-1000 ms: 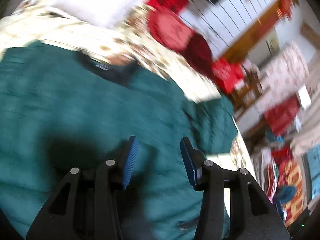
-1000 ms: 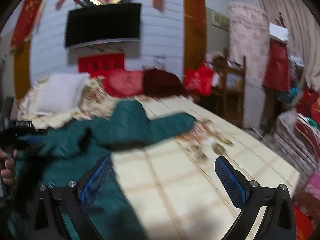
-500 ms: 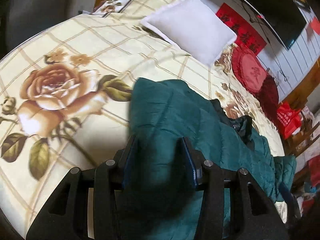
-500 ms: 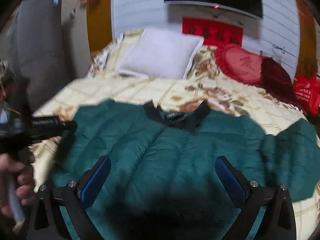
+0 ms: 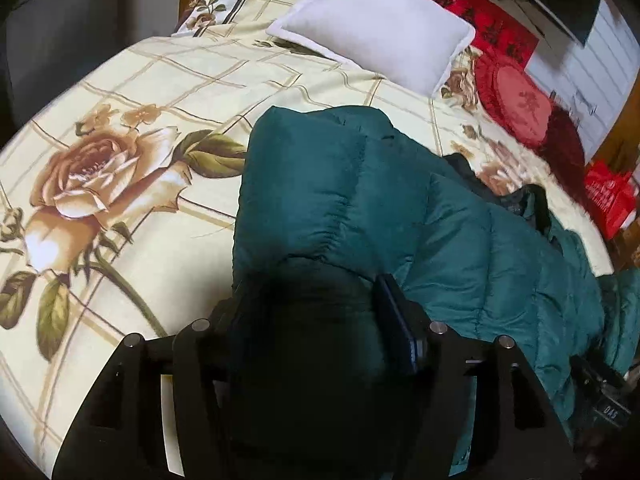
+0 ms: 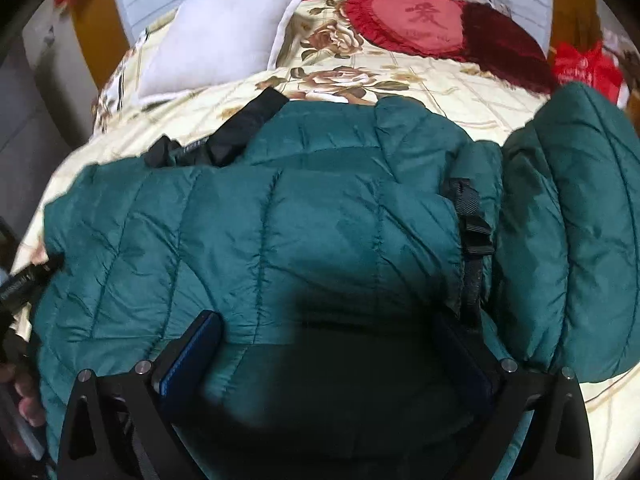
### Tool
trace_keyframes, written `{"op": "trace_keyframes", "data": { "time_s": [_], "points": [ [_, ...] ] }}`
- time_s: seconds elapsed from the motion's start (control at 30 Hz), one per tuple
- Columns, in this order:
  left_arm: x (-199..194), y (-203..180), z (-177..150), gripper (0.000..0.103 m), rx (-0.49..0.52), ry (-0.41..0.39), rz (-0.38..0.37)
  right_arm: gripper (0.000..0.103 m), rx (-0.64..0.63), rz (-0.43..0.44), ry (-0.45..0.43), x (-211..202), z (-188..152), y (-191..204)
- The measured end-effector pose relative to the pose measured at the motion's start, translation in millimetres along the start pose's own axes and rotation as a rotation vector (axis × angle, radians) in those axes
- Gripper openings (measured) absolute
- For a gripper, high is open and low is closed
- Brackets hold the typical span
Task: Fold large clothes
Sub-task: 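Carry the held sleeve across the jacket body with the left gripper, then grasp the other green sleeve cuff with the right gripper and lift it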
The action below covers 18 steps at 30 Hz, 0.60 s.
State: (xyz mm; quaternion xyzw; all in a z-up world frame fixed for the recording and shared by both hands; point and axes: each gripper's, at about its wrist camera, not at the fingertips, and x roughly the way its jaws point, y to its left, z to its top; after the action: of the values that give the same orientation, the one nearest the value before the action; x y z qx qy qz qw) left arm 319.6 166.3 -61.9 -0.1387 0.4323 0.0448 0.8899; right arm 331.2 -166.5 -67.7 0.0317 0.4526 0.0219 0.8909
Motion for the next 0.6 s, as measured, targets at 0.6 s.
{"op": "trace_keyframes", "data": {
  "time_s": [0.6],
  "points": [
    [-105,8,-88,0.061,-0.022,-0.143,0.008,0.101,0.343,-0.244,-0.31,-131,-26,-267]
  ]
}}
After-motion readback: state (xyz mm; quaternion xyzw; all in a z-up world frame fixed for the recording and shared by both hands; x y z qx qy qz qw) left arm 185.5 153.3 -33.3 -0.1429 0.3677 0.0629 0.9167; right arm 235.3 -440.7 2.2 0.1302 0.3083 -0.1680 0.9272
